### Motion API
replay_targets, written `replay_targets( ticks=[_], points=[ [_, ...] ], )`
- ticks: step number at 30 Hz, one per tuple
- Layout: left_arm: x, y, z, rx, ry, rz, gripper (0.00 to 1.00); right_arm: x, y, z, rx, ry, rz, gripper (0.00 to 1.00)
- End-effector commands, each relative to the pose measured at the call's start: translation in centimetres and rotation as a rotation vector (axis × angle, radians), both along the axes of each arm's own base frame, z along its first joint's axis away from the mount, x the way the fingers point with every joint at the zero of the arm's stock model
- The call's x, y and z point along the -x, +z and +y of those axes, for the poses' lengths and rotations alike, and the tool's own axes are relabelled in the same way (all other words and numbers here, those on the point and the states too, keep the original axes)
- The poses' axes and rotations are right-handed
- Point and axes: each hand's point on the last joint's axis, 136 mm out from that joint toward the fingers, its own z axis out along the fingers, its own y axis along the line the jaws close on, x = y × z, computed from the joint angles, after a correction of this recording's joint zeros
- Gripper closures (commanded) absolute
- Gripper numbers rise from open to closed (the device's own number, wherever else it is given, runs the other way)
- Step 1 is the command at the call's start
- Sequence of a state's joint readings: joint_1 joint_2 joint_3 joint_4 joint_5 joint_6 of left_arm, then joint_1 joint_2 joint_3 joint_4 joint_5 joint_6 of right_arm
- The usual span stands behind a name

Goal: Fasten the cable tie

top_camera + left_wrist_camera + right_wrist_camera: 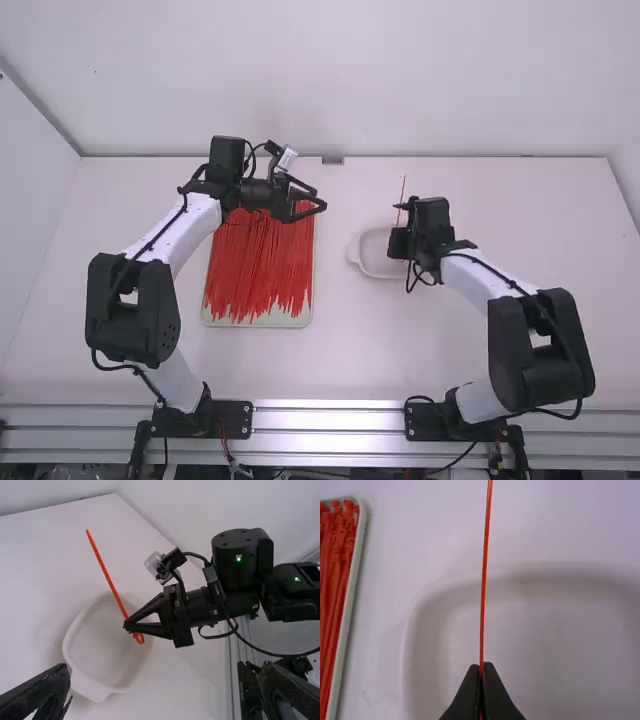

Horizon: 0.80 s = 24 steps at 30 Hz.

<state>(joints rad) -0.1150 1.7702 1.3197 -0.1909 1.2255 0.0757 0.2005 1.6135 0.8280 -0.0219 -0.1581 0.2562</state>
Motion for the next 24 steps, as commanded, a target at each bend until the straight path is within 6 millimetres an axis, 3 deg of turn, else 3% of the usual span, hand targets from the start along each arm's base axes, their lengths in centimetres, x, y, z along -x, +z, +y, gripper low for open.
replay_targets(
  ticks=[1, 9, 11, 15, 19, 21, 22, 23, 24],
  points=[
    [0.6, 0.8, -0.2, 0.015, -0.021, -0.023, 0.01, -0.2, 0.5, -0.8, -0.013, -0.02, -0.009, 1.0],
    [0.6, 0.8, -0.2, 0.016, -0.021, -0.017, 0.01, -0.4, 0.5, -1.9, -0.005, -0.028, -0.012, 1.0],
    [0.5, 0.9, -0.2, 0.018, -0.02, -0.016, 0.01, -0.4, 0.5, -1.9, -0.003, -0.03, -0.013, 0.96],
    [0.5, 0.9, -0.2, 0.017, -0.019, -0.019, 0.01, -0.8, 0.8, -1.8, -0.006, -0.03, -0.032, 0.65],
    [0.9, 1.2, -0.3, 0.037, -0.041, -0.018, 0.01, -1.0, 1.1, -2.0, -0.006, -0.034, -0.036, 0.46],
    [1.7, 2.4, -0.5, 0.092, -0.1, -0.04, 0.01, -1.3, 1.4, -2.5, -0.009, -0.047, -0.031, 0.37],
    [1.9, 2.8, -0.6, 0.105, -0.114, -0.056, 0.01, -1.4, 1.7, -2.7, -0.013, -0.049, -0.028, 0.28],
    [1.7, 2.8, -0.5, 0.093, -0.1, -0.06, 0.01, -1.5, 2.1, -2.9, -0.013, -0.056, -0.026, 0.02],
    [1.6, 2.8, -0.5, 0.086, -0.092, -0.059, 0.01, -1.5, 2.2, -2.9, -0.013, -0.057, -0.026, 0.02]
  ],
)
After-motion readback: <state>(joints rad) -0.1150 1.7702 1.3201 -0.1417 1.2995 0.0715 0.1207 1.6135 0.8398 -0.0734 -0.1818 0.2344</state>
